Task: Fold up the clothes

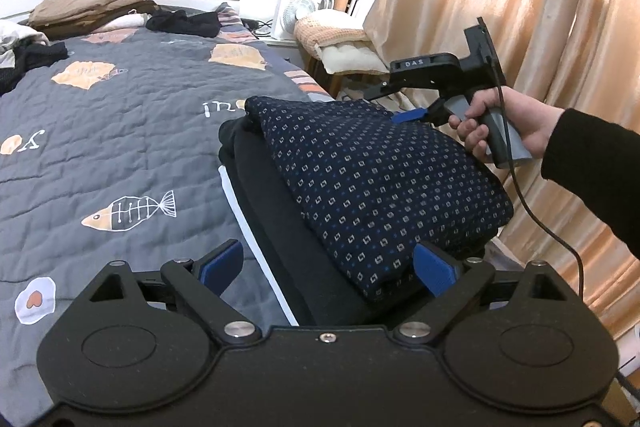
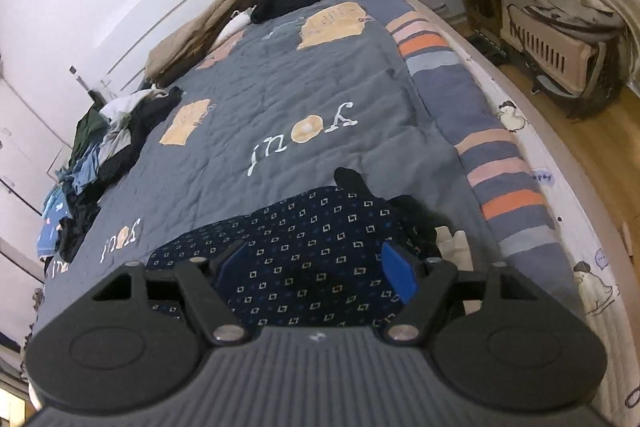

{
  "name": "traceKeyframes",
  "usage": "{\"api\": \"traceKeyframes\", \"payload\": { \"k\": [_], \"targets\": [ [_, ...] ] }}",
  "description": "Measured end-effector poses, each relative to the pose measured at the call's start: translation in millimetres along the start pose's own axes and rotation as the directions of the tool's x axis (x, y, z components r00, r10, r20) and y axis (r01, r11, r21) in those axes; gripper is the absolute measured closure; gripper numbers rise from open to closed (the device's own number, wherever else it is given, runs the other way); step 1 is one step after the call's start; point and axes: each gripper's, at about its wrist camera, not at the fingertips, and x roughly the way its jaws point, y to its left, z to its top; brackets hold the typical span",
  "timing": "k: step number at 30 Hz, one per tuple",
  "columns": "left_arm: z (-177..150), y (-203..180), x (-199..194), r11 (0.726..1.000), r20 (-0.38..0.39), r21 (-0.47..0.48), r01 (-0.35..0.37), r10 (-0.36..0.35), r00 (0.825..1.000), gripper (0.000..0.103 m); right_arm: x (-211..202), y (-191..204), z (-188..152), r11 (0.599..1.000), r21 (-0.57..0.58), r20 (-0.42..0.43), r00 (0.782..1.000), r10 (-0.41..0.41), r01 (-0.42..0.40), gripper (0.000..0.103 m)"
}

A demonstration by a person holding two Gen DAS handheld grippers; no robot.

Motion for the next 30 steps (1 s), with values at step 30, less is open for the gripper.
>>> {"api": "traceKeyframes", "payload": {
  "k": [30],
  "targets": [
    [16.8,-40.4,-26.4,0.994,-0.020,0.066,-0.091,0.093,0.996,0.000,-154.8,93.7,-130.9,0.969,-0.235,0.096,0.994,-0.051,0.072,0.019]
  ]
}}
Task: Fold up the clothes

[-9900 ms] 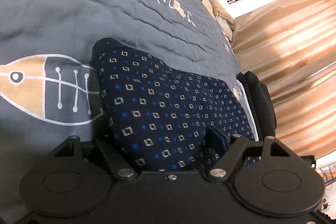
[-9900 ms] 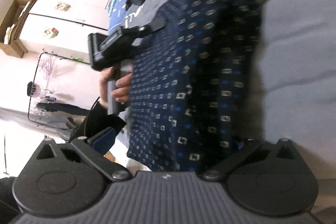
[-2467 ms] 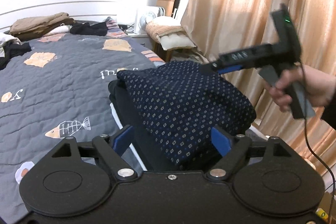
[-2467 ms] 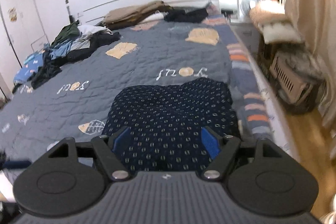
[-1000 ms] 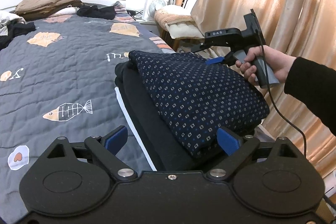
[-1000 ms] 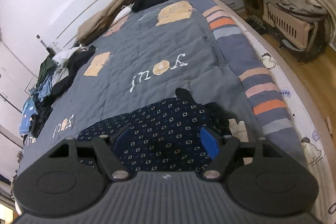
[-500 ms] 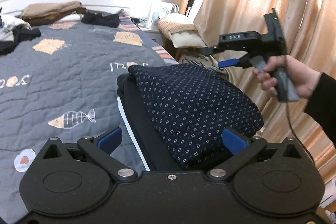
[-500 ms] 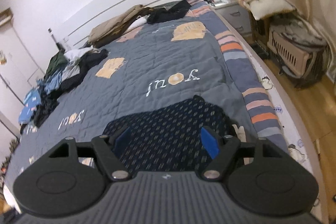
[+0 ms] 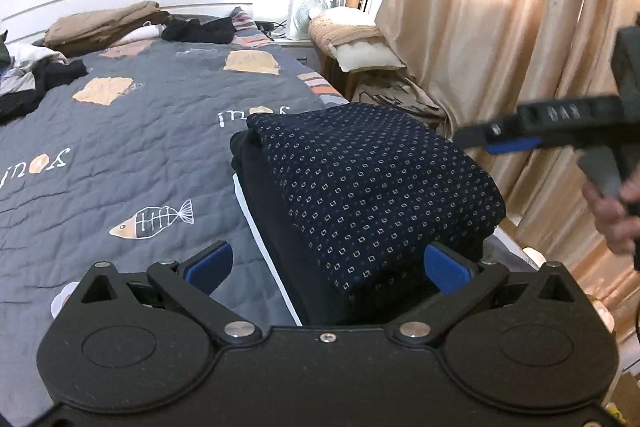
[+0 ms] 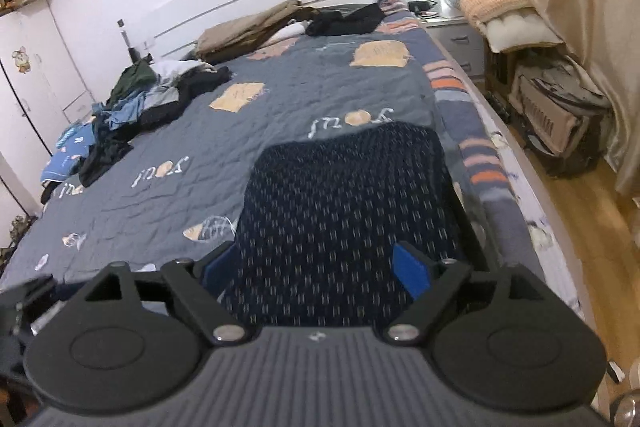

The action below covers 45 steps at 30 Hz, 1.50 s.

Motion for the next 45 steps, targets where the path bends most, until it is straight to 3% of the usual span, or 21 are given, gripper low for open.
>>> {"api": "traceKeyframes", "payload": {
  "k": [8,20,45],
  "targets": [
    [1.4,-4.3,-6.1,1.000,-0.018,0.005,-0.018,0.018,1.000,0.000,-24.6,1.2,-28.5,0.994,0.058,-0.001,0.995,-0.096,0.096,0.017],
    [6.2,-6.8,-22.8,0.999,-0.032,0.010,-0.045,0.045,0.998,0.000,-49.8,31.2,-53.9,0.992,-0.040,-0.012,0.993,-0.118,0.118,0.017],
    [16.5,-10.2,-41.8,0.999,-0.060,0.045,0.003,-0.001,0.998,0.000,-76.1,48.6,-63.3,0.984,-0.043,-0.018,0.985,-0.173,0.172,0.016]
  ]
}}
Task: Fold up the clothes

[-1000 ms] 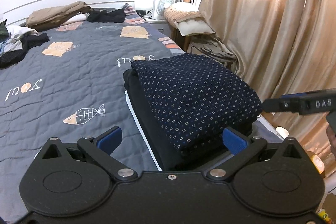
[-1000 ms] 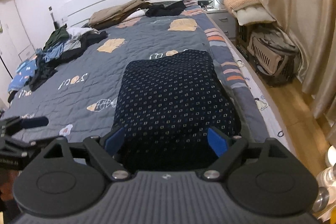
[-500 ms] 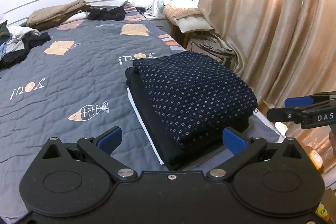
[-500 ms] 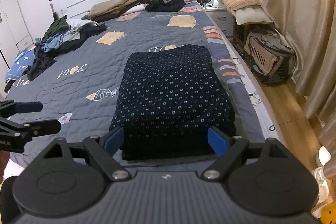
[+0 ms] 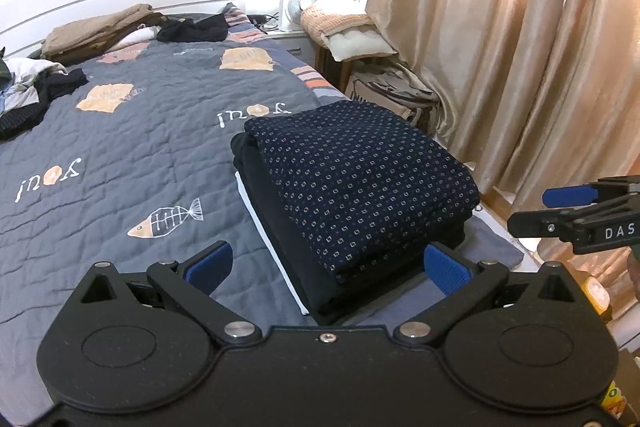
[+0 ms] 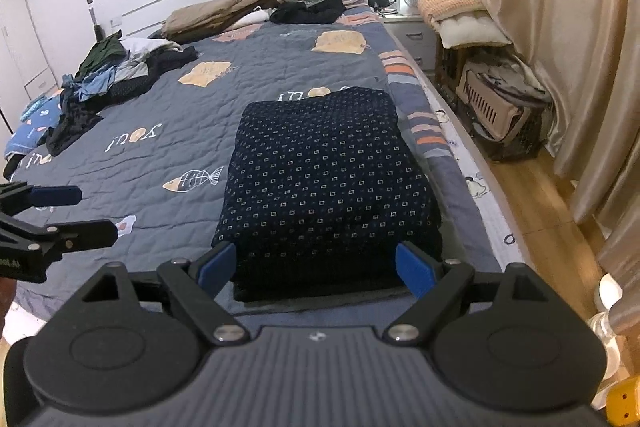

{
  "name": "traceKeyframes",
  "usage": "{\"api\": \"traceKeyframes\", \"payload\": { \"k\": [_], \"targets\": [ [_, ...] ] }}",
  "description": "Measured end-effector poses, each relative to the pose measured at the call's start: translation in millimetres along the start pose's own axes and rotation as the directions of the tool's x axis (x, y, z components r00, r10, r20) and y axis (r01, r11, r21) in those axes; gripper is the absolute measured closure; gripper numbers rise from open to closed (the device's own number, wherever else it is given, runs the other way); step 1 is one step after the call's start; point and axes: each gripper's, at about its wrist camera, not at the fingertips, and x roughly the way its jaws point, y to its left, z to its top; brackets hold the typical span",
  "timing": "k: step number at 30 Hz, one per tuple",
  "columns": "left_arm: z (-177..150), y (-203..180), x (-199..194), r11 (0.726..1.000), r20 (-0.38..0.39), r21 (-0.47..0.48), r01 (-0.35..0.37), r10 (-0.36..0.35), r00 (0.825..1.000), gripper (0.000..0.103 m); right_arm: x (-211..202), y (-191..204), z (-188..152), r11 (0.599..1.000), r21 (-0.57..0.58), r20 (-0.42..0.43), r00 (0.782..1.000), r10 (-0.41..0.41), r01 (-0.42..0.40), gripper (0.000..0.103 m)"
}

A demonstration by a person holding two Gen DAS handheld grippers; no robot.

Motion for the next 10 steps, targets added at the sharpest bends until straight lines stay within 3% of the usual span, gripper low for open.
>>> {"api": "traceKeyframes", "payload": {
  "k": [10],
  "targets": [
    [-0.4,-4.3,-1.5,0.999,0.023,0.034,0.000,-0.001,1.000,0.000,-3.9,3.3,2.7,1.000,-0.004,0.009,1.000,-0.003,0.003,0.016]
  ]
}}
